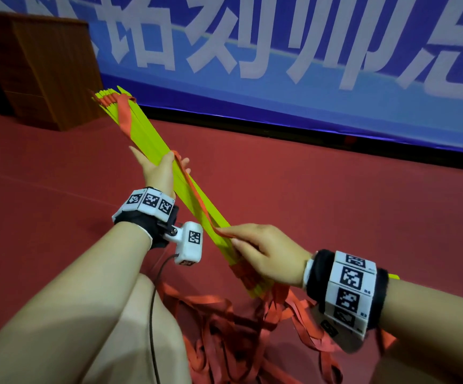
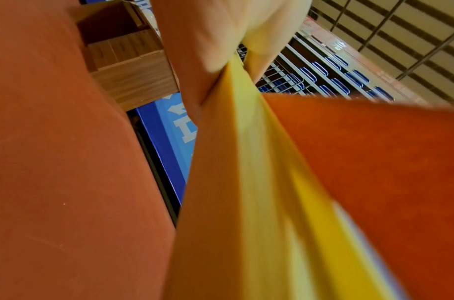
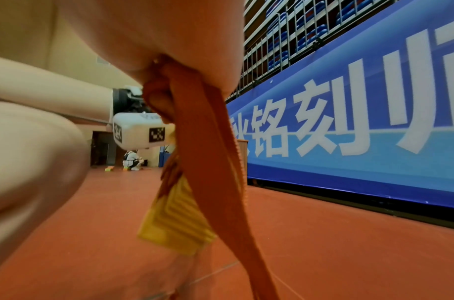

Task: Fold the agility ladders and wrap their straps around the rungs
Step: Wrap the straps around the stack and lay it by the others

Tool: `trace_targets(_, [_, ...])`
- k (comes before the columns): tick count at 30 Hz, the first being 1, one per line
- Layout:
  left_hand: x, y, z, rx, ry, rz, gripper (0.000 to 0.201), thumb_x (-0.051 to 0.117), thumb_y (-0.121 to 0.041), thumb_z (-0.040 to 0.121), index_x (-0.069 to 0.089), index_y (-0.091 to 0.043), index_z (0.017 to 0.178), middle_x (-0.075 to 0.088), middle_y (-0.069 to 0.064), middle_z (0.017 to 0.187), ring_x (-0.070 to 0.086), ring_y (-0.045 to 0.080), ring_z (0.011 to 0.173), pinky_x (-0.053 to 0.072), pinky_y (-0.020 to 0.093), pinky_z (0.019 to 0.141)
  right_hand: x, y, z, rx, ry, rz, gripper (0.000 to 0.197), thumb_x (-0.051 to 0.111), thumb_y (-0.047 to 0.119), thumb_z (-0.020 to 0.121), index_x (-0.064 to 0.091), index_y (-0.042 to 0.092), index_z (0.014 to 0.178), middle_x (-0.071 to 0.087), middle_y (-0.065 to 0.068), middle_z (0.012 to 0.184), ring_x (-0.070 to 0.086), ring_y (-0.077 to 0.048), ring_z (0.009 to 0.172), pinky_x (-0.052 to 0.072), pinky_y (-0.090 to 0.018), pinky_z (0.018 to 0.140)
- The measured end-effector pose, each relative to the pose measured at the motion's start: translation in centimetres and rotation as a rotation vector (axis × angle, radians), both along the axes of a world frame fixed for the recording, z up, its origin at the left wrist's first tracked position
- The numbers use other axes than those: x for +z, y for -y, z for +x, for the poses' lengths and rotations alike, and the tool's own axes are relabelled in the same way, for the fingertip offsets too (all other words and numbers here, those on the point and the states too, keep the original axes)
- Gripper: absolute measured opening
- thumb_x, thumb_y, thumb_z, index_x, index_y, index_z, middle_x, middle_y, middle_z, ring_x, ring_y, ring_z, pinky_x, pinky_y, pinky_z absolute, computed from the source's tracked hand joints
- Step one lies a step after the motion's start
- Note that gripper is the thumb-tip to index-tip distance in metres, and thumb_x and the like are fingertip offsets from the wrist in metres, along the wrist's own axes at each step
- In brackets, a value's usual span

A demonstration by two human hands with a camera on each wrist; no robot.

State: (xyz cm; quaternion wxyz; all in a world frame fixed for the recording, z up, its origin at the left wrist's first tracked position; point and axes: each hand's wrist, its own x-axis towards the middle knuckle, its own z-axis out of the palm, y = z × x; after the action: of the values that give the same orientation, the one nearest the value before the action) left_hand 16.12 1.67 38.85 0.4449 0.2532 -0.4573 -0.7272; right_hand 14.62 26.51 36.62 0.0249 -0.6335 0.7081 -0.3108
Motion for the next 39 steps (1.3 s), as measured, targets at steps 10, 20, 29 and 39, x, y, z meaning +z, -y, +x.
trace_targets(10, [-0.1, 0.7, 0.0, -0.032, -0.065, 0.212, 0.073, 0.069, -0.008, 0.081, 0.029, -0.014, 0.142, 0.062, 0.014, 0.094, 0.064, 0.025, 0.077, 0.053, 0.04, 0.079, -0.7, 0.9, -0.1, -0.374, -0.399, 0.332, 0.091, 0.065, 0.035, 0.084, 0.006, 0.038, 0.152, 0.036, -0.009, 0.121, 0.058, -0.035, 0.079, 0.038, -0.035, 0.059])
trace_targets(20, [1.8, -0.6, 1.0, -0.127, -0.064, 0.239, 0.073, 0.086, -0.033, 0.062, 0.048, -0.018, 0.122, 0.059, 0.005, 0.107, 0.063, 0.025, 0.103, 0.049, 0.049, 0.096, 0.6, 1.6, -4.5, -0.393, -0.412, 0.319, 0.079, 0.048, 0.025, 0.092, -0.001, 0.035, 0.152, 0.057, -0.009, 0.101, 0.059, -0.035, 0.084, 0.037, -0.035, 0.064])
trace_targets(29, [2.8, -1.3, 2.1, -0.262, -0.301, 0.198, 0.022, 0.06, -0.009, 0.093, 0.056, -0.017, 0.113, 0.064, 0.001, 0.082, 0.064, 0.019, 0.077, 0.057, 0.036, 0.07, 2.4, -0.9, -5.9, -0.06, 0.288, 0.25, 0.065, 0.064, 0.012, 0.091, 0.027, 0.054, 0.126, 0.036, 0.036, 0.13, 0.035, 0.018, 0.121, 0.029, 0.002, 0.096])
trace_targets(39, [3.3, -2.2, 2.0, -0.222, -0.366, 0.252, 0.027, 0.058, -0.001, 0.092, 0.046, -0.011, 0.114, 0.061, 0.008, 0.077, 0.062, 0.023, 0.065, 0.058, 0.038, 0.064, 2.6, -0.5, -6.3, -0.147, 0.421, 0.141, 0.029, 0.062, 0.005, 0.091, 0.06, 0.03, 0.106, 0.067, 0.01, 0.084, 0.058, -0.004, 0.065, 0.049, -0.019, 0.06])
